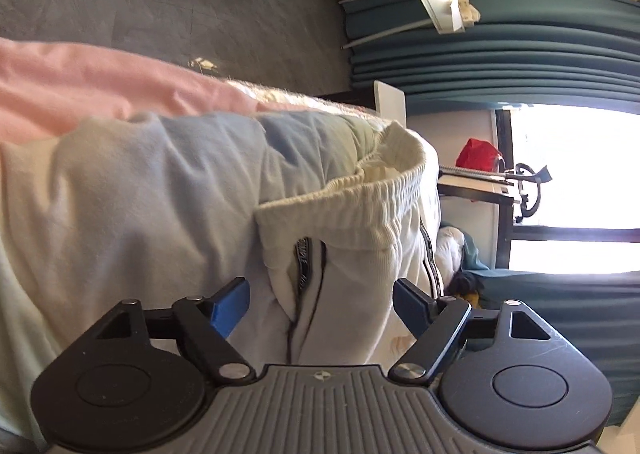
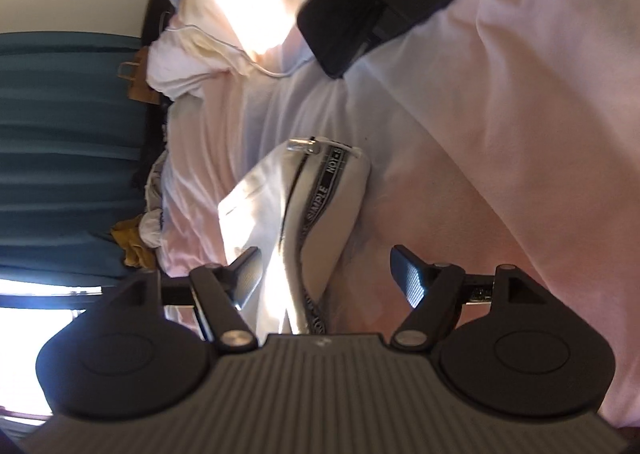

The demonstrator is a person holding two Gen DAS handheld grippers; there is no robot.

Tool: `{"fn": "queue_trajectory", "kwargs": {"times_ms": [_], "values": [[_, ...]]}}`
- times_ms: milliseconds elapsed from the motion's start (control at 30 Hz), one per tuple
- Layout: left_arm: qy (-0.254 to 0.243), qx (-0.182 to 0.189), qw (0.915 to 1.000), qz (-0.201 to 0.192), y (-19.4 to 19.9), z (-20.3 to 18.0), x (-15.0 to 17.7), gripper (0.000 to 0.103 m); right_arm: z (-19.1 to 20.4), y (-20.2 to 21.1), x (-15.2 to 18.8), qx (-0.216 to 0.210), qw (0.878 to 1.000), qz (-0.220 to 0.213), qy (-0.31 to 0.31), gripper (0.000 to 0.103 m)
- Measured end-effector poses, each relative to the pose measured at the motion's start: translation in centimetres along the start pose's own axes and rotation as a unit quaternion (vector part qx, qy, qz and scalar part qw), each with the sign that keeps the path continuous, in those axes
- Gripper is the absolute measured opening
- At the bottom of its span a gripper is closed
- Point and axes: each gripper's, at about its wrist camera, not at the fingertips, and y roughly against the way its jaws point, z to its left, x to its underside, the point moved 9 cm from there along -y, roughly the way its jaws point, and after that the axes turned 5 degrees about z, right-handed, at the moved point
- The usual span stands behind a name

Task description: Fold clothes

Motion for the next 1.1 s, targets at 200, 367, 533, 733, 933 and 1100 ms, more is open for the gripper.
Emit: {"fn": "queue_trajectory", "kwargs": {"times_ms": [200,367,533,733,933,1100], "values": [[0.014,-0.006,0.9998,0.009,-4.5,-0.2,-0.6,0.082,3.0,-3.2,-2.4,0.013,0.996,-0.036,0.08,0.068],[0.029,-0.024,0.9993,0.005,-6.2,-0.2,-1.2,0.08,4.8,-4.0,-1.7,0.023,0.99,-0.057,0.129,0.022],[0.023,-0.03,0.9993,0.007,-5.3,-0.3,-1.5,0.026,7.8,-2.8,-1.4,-0.036,0.981,-0.075,0.176,0.013],[-0.017,0.002,0.9998,0.002,-2.4,-2.1,-1.0,0.011,9.5,0.6,-2.0,-0.114,0.971,-0.11,0.178,0.01],[-0.02,-0.003,0.9997,0.015,-1.1,-0.3,-0.7,0.011,4.8,1.0,-4.4,-0.017,0.983,-0.105,0.15,0.01],[-0.082,-0.004,0.9962,0.029,-2.2,0.8,-0.3,0.021,-1.5,-1.5,-6.1,0.083,0.993,-0.051,0.067,0.01]]}}
